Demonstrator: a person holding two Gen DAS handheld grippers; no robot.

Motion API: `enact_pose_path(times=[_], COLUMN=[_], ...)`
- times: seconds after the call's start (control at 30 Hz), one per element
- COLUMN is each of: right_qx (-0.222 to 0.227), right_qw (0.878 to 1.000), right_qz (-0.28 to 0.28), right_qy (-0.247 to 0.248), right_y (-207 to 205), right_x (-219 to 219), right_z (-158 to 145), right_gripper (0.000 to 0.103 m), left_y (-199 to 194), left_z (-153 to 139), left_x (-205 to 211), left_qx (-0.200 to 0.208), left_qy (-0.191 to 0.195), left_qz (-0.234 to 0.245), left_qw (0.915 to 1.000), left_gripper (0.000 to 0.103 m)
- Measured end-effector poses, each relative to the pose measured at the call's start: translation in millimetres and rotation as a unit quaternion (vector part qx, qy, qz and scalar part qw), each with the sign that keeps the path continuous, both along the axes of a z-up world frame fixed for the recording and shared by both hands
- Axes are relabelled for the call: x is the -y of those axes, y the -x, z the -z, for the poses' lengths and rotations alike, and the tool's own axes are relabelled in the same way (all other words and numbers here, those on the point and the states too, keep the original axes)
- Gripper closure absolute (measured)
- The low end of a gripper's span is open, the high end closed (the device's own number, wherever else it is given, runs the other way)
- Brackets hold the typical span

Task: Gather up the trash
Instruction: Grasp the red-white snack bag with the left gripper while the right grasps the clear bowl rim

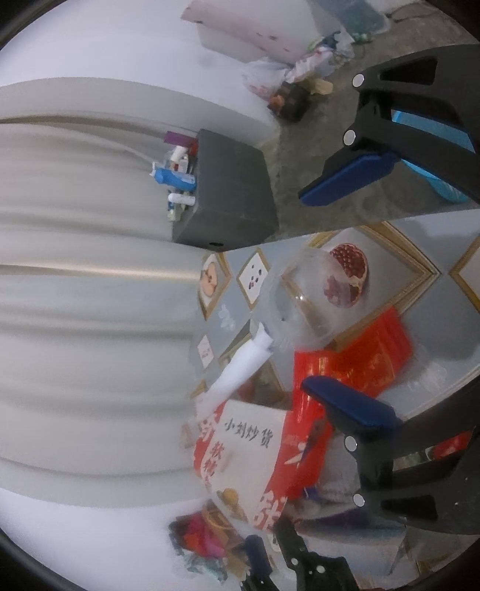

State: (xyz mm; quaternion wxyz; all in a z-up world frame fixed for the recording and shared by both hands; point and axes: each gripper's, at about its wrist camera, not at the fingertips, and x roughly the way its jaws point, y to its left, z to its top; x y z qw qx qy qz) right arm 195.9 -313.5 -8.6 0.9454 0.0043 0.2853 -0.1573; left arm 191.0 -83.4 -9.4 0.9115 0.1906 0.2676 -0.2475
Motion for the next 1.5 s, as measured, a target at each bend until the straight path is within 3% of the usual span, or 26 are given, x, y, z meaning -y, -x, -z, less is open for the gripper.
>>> enact_pose_path(times=[0.27, 0.67, 0.93, 1.5], right_qx=[-0.018, -0.037, -0.047, -0.060], right_qw=[1.000, 0.999, 0.998, 0.998], right_qz=[0.007, 0.011, 0.016, 0.021], right_qy=[-0.012, -0.018, -0.033, -0.030], right_y=[-14, -38, -48, -53], right_x=[12, 36, 46, 47], right_z=[10, 19, 25, 26], right_gripper=[0.022, 0.038, 0.056, 0.091], left_y=[-4, -29, -42, -50], left_z=[6, 2, -1, -5], left_x=[8, 17, 27, 24], left_qx=[0.018, 0.033, 0.060, 0.077], left_qy=[-0.021, -0.017, -0.028, -0.028], left_qz=[0.001, -0.013, -0.028, -0.044], left_qw=[0.9996, 0.9992, 0.9974, 0.9957], left_gripper=[0.061, 0.070, 0.077, 0.084])
